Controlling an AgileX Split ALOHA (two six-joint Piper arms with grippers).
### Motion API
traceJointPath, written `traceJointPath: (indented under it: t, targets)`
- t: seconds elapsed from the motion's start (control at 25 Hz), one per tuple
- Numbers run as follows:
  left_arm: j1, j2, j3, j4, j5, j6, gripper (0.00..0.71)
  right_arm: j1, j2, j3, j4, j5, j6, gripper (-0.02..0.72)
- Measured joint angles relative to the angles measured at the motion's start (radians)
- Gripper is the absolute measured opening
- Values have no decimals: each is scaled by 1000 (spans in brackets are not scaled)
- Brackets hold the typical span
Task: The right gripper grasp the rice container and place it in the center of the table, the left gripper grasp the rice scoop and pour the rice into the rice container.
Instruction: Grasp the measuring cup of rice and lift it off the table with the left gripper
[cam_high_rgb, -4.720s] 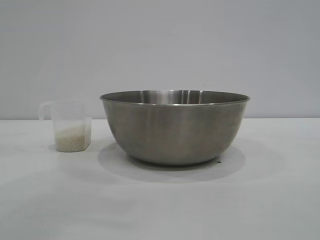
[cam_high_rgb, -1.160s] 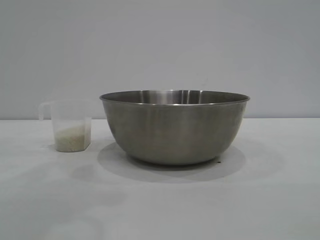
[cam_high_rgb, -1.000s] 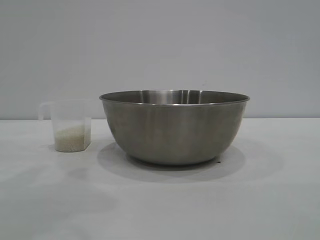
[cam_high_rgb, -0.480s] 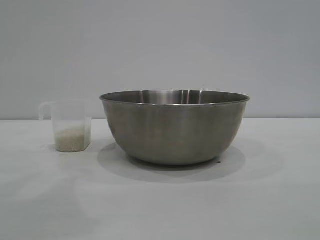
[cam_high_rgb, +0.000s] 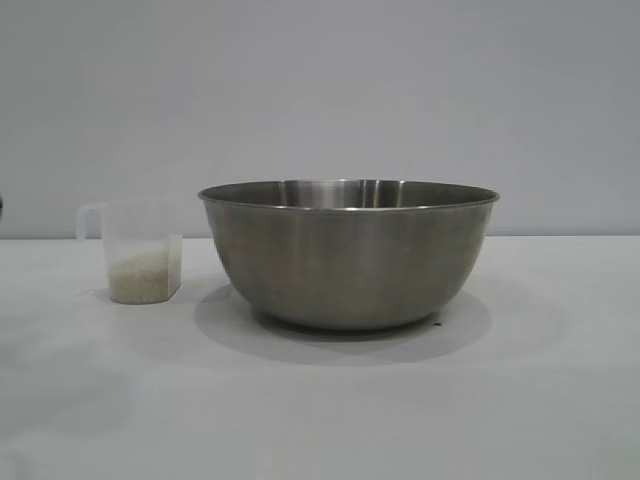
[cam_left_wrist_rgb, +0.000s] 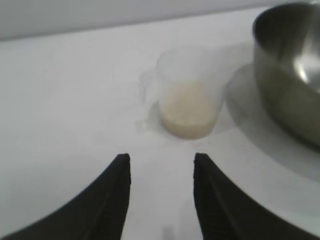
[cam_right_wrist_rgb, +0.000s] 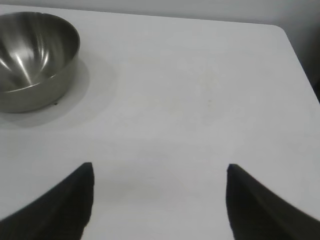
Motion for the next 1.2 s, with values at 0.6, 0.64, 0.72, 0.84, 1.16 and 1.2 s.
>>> traceJointPath:
  t: [0.6,0.64,0.72,0.84,1.16,1.2]
  targets:
    - [0,73,-159,-6,-2,4,276,0,0,0,0,-1,0,472]
    - [0,73,-168,-6,-2,9,276,0,0,0,0,-1,0,472]
    - [0,73,-188,-6,-2,25,276,0,0,0,0,-1,0,472]
    - [0,75,-211,-6,-2,40,276,0,0,0,0,-1,0,472]
    - [0,140,-259,-6,-2,44,276,0,0,0,0,-1,0,472]
    - [0,146,-265,-6,-2,45,276,0,0,0,0,-1,0,472]
